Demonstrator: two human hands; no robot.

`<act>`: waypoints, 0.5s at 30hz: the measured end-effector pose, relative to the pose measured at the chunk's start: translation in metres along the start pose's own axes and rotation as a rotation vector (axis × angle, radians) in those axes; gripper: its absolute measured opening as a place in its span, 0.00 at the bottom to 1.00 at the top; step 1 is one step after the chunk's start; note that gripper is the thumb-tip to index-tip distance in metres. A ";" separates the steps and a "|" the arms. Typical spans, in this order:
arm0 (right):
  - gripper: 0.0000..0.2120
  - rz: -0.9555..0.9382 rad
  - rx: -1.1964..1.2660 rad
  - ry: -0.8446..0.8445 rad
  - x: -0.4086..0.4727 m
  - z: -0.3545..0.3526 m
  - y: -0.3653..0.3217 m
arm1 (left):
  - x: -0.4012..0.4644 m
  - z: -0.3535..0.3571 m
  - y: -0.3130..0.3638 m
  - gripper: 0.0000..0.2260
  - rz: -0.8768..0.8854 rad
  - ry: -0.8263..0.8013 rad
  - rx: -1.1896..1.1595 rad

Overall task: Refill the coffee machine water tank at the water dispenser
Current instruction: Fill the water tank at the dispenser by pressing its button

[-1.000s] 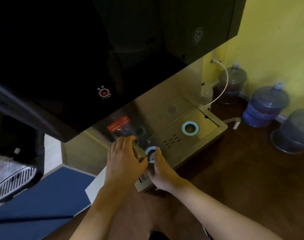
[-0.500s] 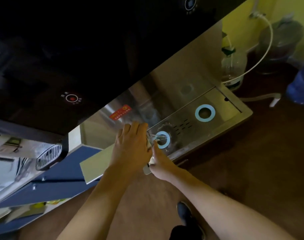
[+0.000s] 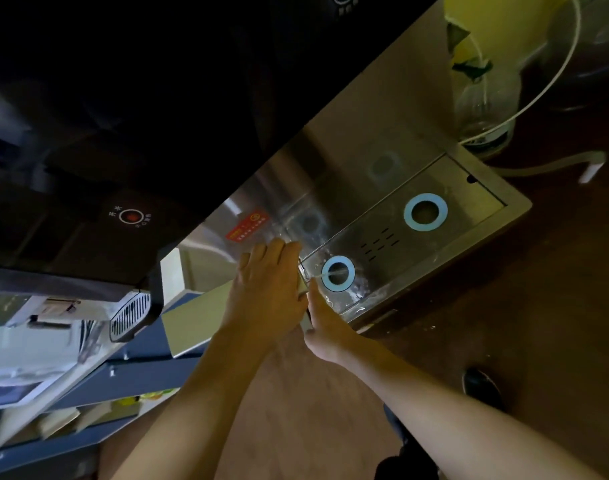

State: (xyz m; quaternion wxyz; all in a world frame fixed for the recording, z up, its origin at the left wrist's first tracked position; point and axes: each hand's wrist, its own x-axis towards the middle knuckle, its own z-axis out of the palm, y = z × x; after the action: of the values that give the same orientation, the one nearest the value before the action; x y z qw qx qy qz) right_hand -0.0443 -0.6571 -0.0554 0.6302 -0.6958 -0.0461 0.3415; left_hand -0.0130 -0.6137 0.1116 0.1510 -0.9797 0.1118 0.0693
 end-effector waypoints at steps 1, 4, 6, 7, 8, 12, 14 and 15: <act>0.43 -0.009 -0.002 0.004 -0.001 0.000 0.000 | -0.001 0.000 0.000 0.29 0.006 0.005 -0.002; 0.45 -0.028 -0.026 0.019 -0.005 -0.001 0.002 | -0.003 0.003 -0.001 0.28 0.010 0.004 -0.032; 0.47 -0.041 -0.040 0.042 -0.007 -0.004 0.001 | -0.006 0.005 -0.005 0.28 -0.021 0.017 -0.102; 0.47 -0.045 -0.057 0.048 -0.009 -0.006 -0.001 | -0.008 0.006 -0.008 0.28 -0.046 0.033 -0.140; 0.46 -0.038 -0.083 0.044 -0.013 -0.011 -0.006 | -0.010 0.008 -0.010 0.28 -0.073 0.052 -0.171; 0.37 -0.055 -0.186 0.083 -0.019 -0.024 -0.018 | -0.018 0.013 -0.021 0.29 -0.136 0.141 -0.279; 0.39 -0.047 -0.258 0.143 -0.020 -0.025 -0.019 | -0.024 0.017 -0.025 0.29 -0.143 0.211 -0.352; 0.40 -0.041 -0.294 0.178 -0.023 -0.026 -0.021 | -0.027 0.018 -0.027 0.29 -0.150 0.239 -0.405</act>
State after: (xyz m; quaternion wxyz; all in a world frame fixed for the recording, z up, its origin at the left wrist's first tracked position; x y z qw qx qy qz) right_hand -0.0402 -0.6862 -0.0276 0.5300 -0.8069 -0.0539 0.2552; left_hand -0.0341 -0.5774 0.1064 -0.0581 -0.9968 0.0395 -0.0376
